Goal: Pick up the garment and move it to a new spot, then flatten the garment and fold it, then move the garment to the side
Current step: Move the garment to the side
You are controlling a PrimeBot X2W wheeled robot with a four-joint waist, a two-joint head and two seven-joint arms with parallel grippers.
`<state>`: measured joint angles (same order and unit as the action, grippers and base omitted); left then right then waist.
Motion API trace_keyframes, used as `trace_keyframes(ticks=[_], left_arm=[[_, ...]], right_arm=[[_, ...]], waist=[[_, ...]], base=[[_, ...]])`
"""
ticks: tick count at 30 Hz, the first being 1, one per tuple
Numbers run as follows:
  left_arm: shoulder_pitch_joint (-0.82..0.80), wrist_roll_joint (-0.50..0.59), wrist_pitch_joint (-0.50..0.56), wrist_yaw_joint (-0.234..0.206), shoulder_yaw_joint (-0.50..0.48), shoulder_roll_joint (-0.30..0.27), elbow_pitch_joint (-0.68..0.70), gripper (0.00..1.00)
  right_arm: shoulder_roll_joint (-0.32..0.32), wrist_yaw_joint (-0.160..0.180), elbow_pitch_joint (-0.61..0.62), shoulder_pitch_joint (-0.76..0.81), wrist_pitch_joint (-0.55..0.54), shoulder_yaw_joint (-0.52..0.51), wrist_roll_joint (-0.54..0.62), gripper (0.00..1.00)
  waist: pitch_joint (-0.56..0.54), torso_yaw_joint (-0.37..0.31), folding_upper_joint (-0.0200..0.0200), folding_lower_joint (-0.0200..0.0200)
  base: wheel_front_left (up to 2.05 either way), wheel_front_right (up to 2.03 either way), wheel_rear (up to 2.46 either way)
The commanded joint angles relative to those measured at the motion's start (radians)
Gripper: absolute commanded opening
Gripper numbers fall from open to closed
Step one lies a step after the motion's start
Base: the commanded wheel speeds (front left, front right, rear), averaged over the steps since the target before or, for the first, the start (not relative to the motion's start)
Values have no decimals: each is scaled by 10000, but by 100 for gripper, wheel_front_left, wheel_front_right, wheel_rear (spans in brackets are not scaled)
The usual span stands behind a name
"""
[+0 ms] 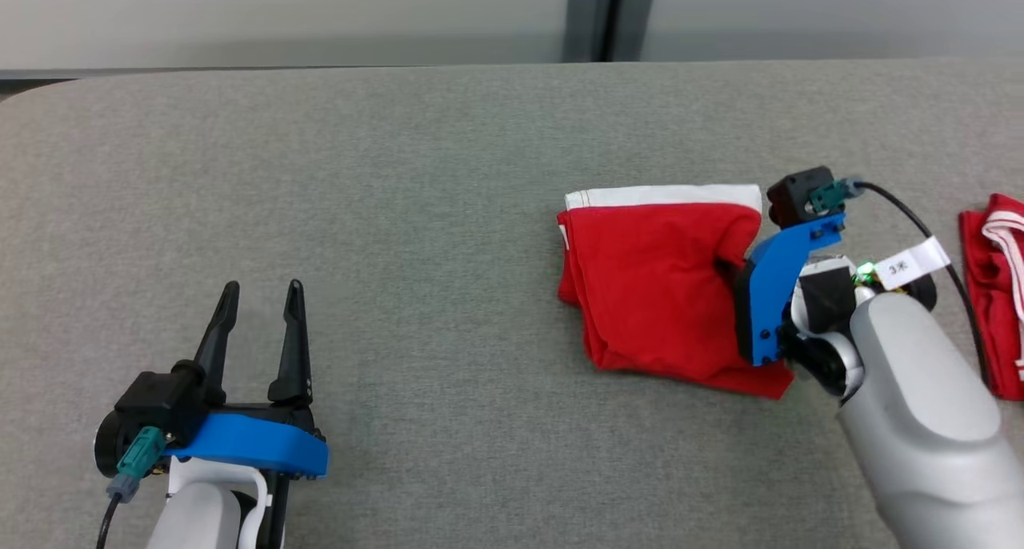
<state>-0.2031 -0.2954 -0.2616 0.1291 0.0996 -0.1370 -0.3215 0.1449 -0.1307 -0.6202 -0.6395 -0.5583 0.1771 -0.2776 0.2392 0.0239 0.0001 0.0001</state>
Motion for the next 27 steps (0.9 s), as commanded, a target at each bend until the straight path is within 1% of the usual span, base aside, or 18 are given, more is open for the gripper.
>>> trace_keyframes(ticks=[1, 2, 3, 4, 5, 6, 9, 12, 16, 18, 19, 23, 26, 27], left_arm=[[96, -10, -45, 20, -107, -27, 104, 100], [121, -4, -45, 20, -140, -36, 136, 100], [121, -4, -45, 20, -140, -36, 136, 100], [121, 27, -45, 20, -156, -70, 200, 100], [85, 49, -45, 20, -125, -92, 230, 100], [85, 49, -45, 20, -125, -92, 230, 100], [-56, 82, -45, 20, -147, -185, 350, 100], [-153, 146, -45, 18, -236, -262, 495, 100], [-527, 226, -45, 19, -62, -360, 599, 100], [-729, 242, -45, 19, 20, -438, 660, 100], [-825, 243, -45, 19, 49, -496, 673, 100], [-1095, 334, 2, 19, 81, -770, 756, 100], [-1193, 366, 126, 15, 45, -1011, 958, 100], [-1195, 377, 188, 9, 20, -1085, 1025, 100]], right_arm=[[497, -2, 497, -339, -247, 505, -86, 0], [768, -2, 750, -428, -387, 772, -150, 0], [768, -2, 750, -428, -387, 772, -150, 0], [1358, -2, 1315, -656, -767, 1317, -398, 0], [1689, -2, 1624, -770, -1037, 1649, -582, 0], [1689, -2, 1624, -770, -1037, 1649, -582, 0], [2783, -2, 2456, -1185, -1703, 2433, -989, 0], [3843, -2, 3064, -1588, -2093, 3156, -1219, 0], [4990, -2, 3407, -1968, -2060, 3565, -1302, 0], [5663, -1, 3497, -2199, -1805, 3826, -944, 0], [5882, -1, 3443, -2231, -1701, 3921, -916, 0], [6168, -1, 2842, -2304, -952, 3540, -575, 0], [6098, -1, 2363, -2428, -202, 3168, -14, 0], [6163, 1, 2173, -2481, 78, 3095, 262, 0]], waist=[[-151, -425, -1, -1], [-141, -579, -1, -1], [-141, -579, -1, -1], [-83, -926, -1, -1], [-36, -1081, -1, -1], [-36, -1081, -1, -1], [162, -1611, -1, -1], [466, -2156, -1, -1], [980, -2690, -1, -1], [1272, -2899, -1, -1], [1425, -2999, -1, -1], [1948, -3258, -1, -1], [2304, -3422, -1, -1], [2412, -3451, -1, -1]], base=[[0, 0, 0], [0, 0, 0], [0, 0, 0], [0, 0, 0], [0, 0, 0], [0, 0, 0], [0, 0, 0], [0, 0, 0], [0, 0, 0], [0, 0, 0], [0, 0, 0], [0, 0, 0], [0, 0, 0], [0, 0, 0]])
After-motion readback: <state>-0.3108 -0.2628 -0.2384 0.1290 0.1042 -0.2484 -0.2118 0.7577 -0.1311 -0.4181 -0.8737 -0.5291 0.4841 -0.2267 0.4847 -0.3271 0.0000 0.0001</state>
